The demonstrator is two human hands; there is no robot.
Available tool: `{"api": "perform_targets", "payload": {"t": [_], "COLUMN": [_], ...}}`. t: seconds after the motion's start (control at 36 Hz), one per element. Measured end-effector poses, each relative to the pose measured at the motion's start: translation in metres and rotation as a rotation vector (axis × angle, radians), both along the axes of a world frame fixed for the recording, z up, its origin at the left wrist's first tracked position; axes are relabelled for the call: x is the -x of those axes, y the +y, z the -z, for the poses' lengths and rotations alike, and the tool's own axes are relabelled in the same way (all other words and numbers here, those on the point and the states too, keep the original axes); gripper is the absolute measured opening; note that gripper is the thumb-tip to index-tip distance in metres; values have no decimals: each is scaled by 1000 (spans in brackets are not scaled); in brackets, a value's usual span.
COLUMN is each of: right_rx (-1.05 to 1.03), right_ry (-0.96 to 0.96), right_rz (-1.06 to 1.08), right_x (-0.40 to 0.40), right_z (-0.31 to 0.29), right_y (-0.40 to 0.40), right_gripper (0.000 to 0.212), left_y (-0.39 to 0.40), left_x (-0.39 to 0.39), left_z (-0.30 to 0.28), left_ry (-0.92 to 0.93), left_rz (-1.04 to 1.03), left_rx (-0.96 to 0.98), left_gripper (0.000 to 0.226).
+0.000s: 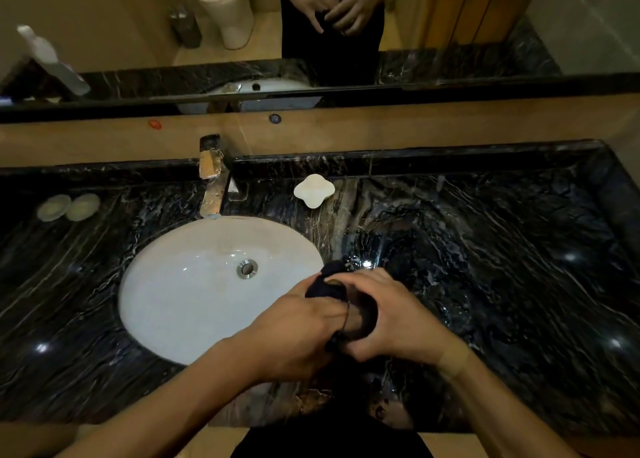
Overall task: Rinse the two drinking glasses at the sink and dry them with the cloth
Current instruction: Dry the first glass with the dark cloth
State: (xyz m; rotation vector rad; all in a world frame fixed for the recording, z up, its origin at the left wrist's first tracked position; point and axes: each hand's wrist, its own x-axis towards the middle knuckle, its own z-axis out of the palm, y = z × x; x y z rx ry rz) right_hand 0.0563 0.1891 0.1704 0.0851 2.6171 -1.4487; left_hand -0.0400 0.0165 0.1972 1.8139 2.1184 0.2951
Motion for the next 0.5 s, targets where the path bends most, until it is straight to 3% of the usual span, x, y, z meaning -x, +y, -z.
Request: {"api": "perform_targets", "payload": {"t": [0.11,0.19,0.28,0.42,0.5], "right_rx": [178,389,596,713,660], "right_ry": [-37,-70,-68,104,181], "right_rz": [46,80,176,538,675], "right_x": [-1,-5,-11,-15,-7], "right_z": [2,8,11,28,25], "right_y": [4,10,11,-14,-26], "right_gripper": [81,87,80,41,28], "left_y": [11,13,12,18,27], "left_x": [4,4,-3,-15,-22], "left_z": [-6,-10,-6,-2,-7], "left_ry": [19,-125,-401,-1012,-1133], "left_rz": [-2,-100,-291,-793,-826], "left_rx": [111,167,113,-156,-212], "left_gripper": [25,28,21,19,29]}}
